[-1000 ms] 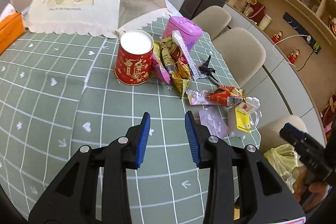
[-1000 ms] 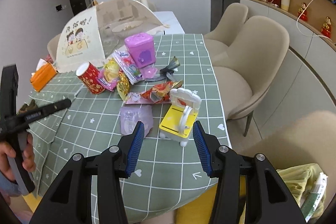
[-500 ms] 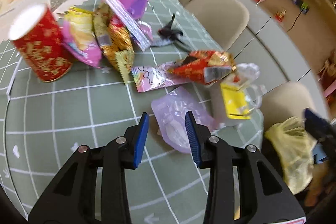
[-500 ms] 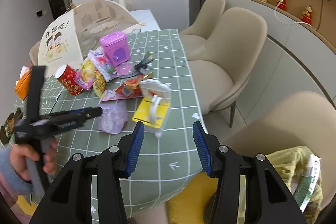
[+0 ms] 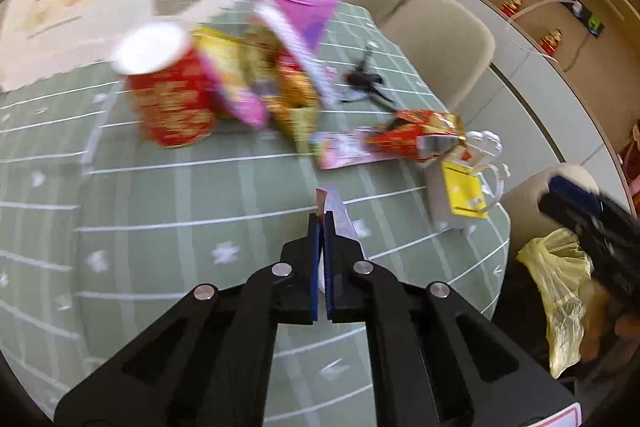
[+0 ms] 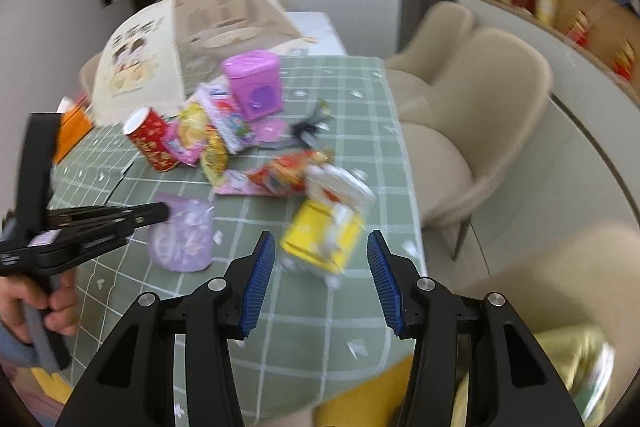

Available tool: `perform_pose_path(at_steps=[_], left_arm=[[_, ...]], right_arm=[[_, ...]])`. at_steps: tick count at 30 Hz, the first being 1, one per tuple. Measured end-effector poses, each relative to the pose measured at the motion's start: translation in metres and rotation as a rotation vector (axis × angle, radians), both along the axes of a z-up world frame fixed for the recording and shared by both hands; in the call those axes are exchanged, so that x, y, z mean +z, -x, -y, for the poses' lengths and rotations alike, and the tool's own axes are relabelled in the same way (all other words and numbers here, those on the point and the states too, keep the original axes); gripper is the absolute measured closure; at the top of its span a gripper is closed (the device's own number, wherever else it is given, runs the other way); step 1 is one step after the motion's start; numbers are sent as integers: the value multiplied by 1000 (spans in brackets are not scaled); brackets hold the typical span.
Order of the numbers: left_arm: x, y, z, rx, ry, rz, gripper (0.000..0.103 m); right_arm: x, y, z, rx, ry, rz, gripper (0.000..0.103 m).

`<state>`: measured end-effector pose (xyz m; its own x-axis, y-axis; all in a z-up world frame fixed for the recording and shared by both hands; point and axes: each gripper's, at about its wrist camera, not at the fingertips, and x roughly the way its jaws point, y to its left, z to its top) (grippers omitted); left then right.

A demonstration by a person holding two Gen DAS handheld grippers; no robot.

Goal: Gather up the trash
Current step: 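Grasp the red-gold snack wrapper with the right gripper while the left holds a pink strip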

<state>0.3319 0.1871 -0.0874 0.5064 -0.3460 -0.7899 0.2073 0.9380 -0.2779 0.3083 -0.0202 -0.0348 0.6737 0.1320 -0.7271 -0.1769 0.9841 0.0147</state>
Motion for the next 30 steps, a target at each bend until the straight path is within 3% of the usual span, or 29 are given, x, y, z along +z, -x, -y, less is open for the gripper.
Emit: perform_pose_path(at_steps=[6, 14, 25, 30], left_arm=[[-1, 11, -56, 94, 9, -35, 101], [-7, 13, -104, 170, 42, -61, 101], [-13, 10, -119, 205, 88, -76, 101], [-13, 11, -119, 193, 93, -76, 101]], right_arm=[[2, -62, -35, 120, 75, -7, 57], [-25, -139, -31, 85, -5, -198, 57], [-57, -86, -80, 236, -119, -315, 57], [-42, -71, -85, 225, 35, -186, 57]])
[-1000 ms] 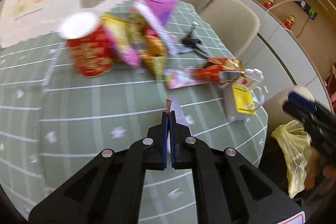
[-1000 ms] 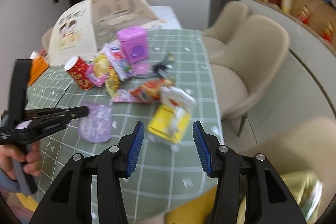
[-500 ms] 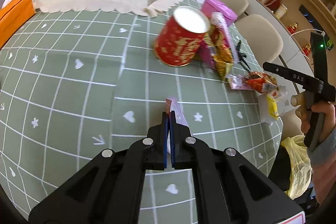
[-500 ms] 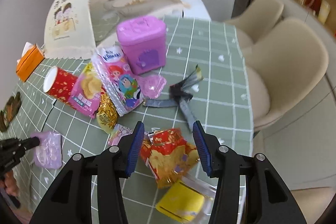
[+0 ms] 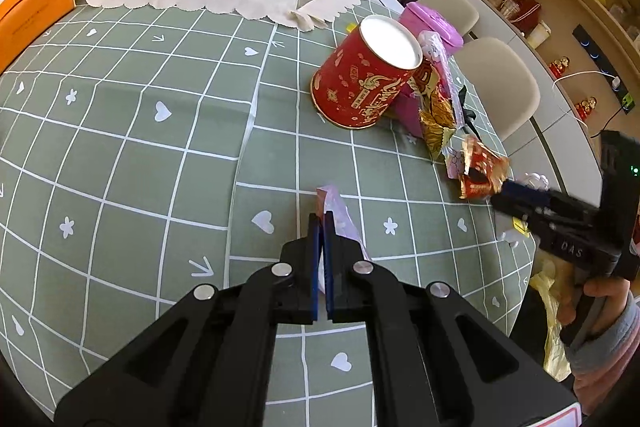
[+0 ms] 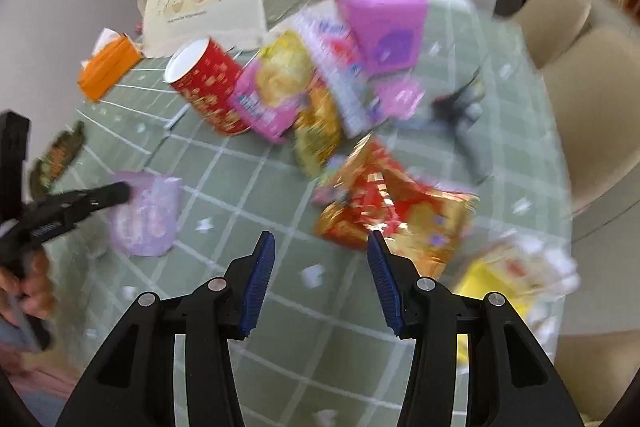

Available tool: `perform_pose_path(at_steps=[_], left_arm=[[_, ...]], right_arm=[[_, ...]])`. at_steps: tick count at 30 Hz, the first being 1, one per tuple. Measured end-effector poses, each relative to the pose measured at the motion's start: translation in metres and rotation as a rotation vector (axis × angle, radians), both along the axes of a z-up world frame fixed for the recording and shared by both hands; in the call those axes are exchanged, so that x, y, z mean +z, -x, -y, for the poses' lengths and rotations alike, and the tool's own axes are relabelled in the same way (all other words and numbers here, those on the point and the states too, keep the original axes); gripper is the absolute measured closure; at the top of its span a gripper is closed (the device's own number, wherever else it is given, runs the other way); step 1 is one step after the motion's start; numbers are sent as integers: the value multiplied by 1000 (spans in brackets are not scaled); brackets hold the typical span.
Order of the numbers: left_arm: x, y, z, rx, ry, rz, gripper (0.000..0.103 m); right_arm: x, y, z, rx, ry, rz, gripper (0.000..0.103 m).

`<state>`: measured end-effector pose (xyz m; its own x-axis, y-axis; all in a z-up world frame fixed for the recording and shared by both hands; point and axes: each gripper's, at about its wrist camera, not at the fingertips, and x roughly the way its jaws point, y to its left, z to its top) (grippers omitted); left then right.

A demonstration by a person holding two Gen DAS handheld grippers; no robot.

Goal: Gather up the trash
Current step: 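Grasp the red-gold snack wrapper with the right gripper while the left holds a pink strip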

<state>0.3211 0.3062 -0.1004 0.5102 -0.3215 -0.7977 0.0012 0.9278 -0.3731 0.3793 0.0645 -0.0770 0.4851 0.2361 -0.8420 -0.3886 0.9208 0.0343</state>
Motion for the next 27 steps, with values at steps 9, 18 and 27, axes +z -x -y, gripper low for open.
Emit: perform_pose_path(at_steps=[9, 18, 27], left_arm=[[-1, 6, -4, -5, 5, -6, 101], [4, 9, -13, 7, -4, 4, 101], [5, 10, -13, -6, -6, 6, 101]], right_arm=[[4, -35, 7, -18, 92, 84, 57], [-32, -25, -14, -14, -57, -68, 57], [-16, 41, -5, -50, -188, -5, 57]])
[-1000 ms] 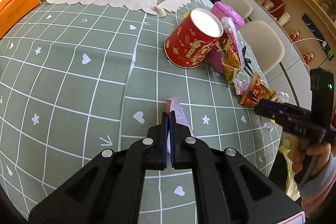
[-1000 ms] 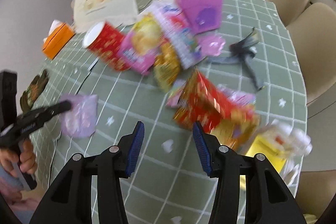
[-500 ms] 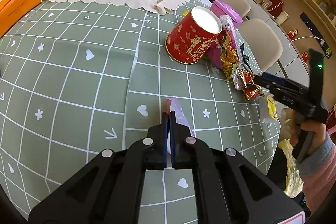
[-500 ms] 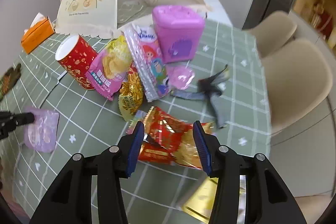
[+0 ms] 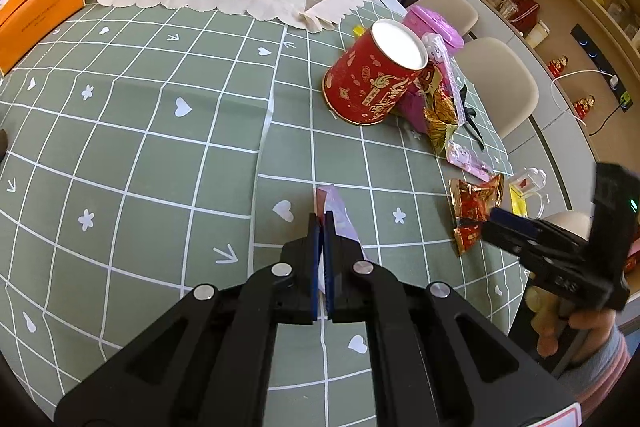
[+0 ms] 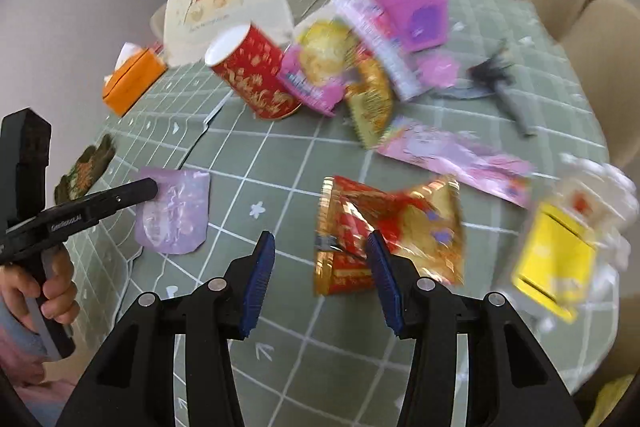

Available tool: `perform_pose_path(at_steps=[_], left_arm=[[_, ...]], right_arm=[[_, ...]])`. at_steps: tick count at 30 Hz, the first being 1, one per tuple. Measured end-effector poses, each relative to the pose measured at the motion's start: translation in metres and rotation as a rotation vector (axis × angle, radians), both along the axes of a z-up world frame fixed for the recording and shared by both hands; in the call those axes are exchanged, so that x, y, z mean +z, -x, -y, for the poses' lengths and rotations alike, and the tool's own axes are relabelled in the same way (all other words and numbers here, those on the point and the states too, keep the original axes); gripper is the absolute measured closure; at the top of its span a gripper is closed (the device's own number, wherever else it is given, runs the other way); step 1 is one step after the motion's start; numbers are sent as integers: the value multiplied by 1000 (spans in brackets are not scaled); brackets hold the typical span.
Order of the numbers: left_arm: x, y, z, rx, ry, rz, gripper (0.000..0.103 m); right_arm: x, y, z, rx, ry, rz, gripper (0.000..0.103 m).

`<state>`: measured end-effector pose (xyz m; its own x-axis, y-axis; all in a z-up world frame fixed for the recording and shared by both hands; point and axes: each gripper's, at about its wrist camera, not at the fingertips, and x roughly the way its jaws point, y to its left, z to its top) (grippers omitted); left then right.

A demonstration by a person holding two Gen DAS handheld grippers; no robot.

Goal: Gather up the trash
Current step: 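Grasp the red-gold snack wrapper with the right gripper while the left holds a pink strip, then carry both wrappers to the yellow trash bag and release them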

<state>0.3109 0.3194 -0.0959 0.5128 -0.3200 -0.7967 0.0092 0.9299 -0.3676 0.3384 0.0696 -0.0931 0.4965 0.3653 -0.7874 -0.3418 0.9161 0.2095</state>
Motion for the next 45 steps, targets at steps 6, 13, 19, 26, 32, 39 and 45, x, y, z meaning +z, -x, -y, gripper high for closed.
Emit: perform_pose_path(at_steps=[6, 13, 19, 26, 32, 39, 45], left_arm=[[1, 1, 4, -7, -1, 7, 101], [-2, -2, 8, -28, -12, -5, 101], [1, -4, 7, -42, -21, -1, 101], [2, -3, 3, -48, -19, -2, 101], [7, -3, 8, -65, -10, 9, 101], [38, 0, 34, -115, -26, 98, 101], [78, 6, 60, -135, -22, 194, 101]], right_arm=[[-4, 15, 31, -267, -54, 54, 57], [-26, -8, 28, -509, -214, 0, 57], [-36, -43, 4, -431, -174, -26, 57], [-24, -48, -2, -351, -137, 17, 78], [7, -24, 1, -289, -84, 95, 82], [45, 4, 19, -267, -59, 151, 82], [79, 28, 40, -270, -3, 228, 82]])
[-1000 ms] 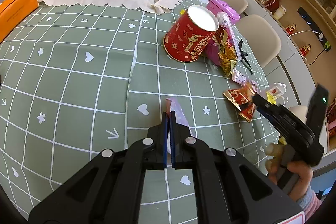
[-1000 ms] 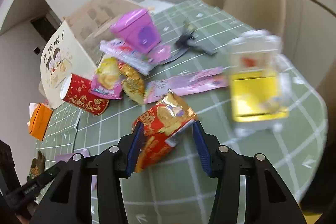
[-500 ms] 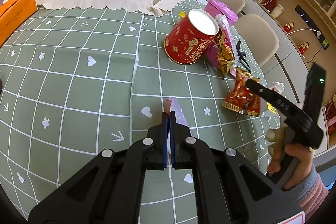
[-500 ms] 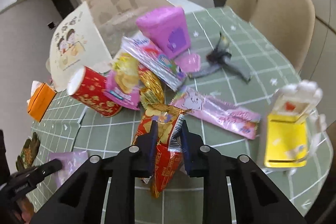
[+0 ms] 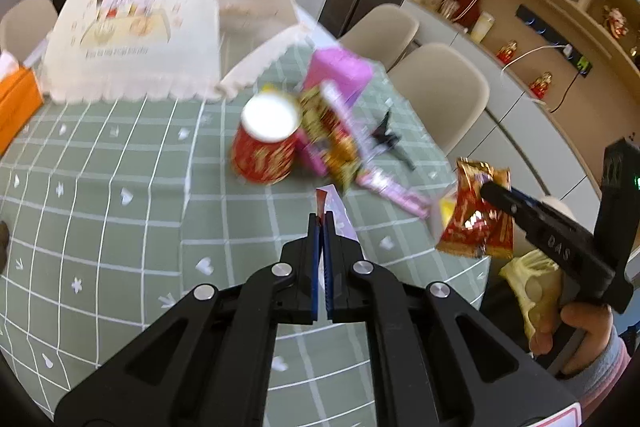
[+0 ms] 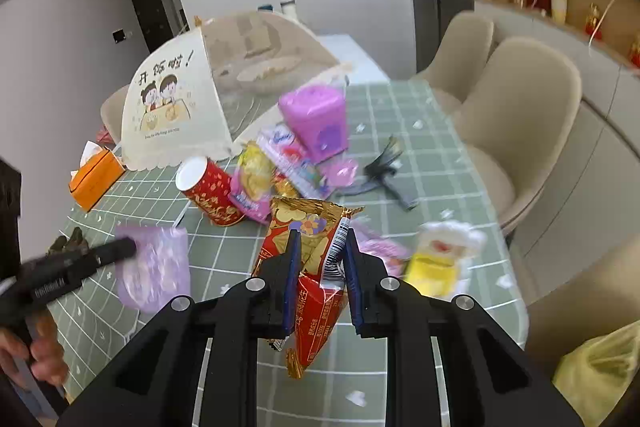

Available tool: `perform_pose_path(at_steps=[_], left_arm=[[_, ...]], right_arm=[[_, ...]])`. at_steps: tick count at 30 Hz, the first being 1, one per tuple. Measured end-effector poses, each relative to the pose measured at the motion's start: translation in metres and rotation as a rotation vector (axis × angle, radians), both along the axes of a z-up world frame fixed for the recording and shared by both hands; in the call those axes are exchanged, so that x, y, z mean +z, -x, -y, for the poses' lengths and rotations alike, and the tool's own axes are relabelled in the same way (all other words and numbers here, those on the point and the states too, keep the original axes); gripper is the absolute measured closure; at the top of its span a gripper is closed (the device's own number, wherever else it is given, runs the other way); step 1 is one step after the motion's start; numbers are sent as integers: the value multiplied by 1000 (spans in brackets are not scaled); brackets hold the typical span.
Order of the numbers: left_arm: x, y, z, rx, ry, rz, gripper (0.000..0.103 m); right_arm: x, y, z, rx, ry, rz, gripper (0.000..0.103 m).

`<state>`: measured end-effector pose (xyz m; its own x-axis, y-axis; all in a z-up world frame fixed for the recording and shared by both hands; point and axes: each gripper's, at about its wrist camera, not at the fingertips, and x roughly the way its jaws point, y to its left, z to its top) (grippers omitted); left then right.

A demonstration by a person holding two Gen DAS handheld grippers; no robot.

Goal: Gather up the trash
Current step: 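Carry both wrappers to the yellow trash bag and release them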

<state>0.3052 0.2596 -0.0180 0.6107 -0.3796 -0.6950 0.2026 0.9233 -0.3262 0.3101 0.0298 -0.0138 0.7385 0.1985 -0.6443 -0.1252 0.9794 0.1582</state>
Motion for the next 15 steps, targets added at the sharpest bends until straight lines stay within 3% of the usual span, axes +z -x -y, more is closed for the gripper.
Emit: perform_pose_path(at_steps=[8, 15], left_arm=[[40, 17, 49, -25, 22, 72, 101], [70, 45, 121, -90, 25, 123, 101]], right_arm=[[44, 48, 49, -4, 40, 88, 82], [71, 96, 110, -12, 97, 163, 82]])
